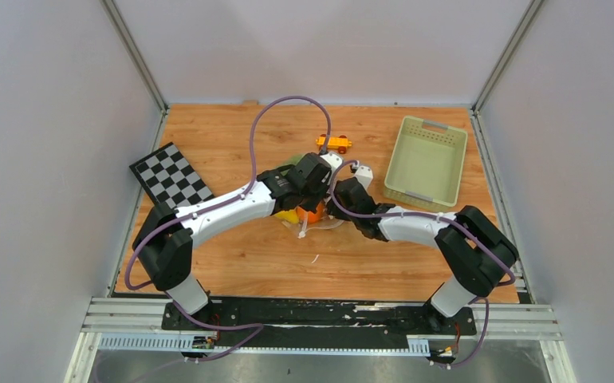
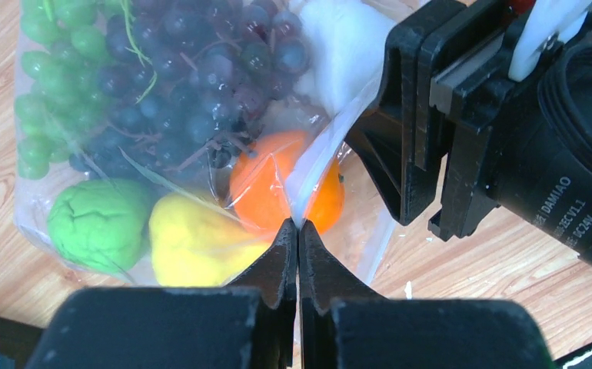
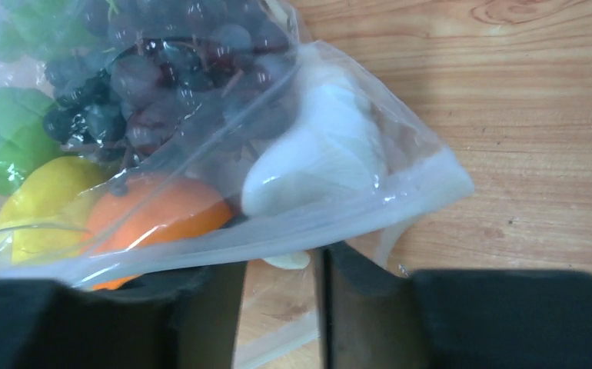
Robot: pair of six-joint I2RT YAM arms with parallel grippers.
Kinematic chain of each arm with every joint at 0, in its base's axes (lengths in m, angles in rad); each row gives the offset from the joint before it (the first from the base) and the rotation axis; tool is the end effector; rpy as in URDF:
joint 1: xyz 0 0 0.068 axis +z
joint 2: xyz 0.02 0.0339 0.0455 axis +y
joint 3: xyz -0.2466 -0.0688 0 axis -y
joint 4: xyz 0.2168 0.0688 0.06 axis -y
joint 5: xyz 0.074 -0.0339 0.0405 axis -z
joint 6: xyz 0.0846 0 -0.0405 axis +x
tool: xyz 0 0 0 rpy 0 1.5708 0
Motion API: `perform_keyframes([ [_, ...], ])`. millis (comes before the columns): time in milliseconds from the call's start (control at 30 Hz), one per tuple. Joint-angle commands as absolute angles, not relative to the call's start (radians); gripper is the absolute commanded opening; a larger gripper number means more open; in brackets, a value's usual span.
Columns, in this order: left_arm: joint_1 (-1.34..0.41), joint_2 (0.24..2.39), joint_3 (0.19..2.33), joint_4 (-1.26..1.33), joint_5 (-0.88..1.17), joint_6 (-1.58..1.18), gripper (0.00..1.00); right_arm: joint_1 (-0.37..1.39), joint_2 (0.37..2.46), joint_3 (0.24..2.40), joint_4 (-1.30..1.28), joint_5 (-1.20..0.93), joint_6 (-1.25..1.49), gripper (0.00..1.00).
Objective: Open the zip-top bag and remove the fake food
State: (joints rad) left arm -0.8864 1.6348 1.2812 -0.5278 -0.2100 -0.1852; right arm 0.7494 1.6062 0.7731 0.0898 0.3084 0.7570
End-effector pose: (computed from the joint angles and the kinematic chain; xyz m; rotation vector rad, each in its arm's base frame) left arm 0.2410 -0.2675 0.2199 0.7504 2.3205 -0.2259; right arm 0.2611 0.2079 0.1352 0.1660 2.3032 0.4307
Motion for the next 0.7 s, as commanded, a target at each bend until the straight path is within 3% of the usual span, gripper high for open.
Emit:
perform_keyframes([
  [0, -0.874, 1.627, 1.265, -0.493, -0.167, -0.211, 0.00, 0.750, 1.593, 0.755, 0.132, 0.371, 0.683, 0.30],
  [167, -0.867, 1.637, 1.253, -0.484, -0.125, -0.247, 0.00, 0.751, 1.572, 0.715, 0.221, 0.313, 0.607, 0.26],
  [667, -0.842, 1.637, 1.200, -0.404, -0.014, -0.299, 0.00, 0.755, 1.678, 0.696, 0.351, 0.345, 0.503, 0.40],
])
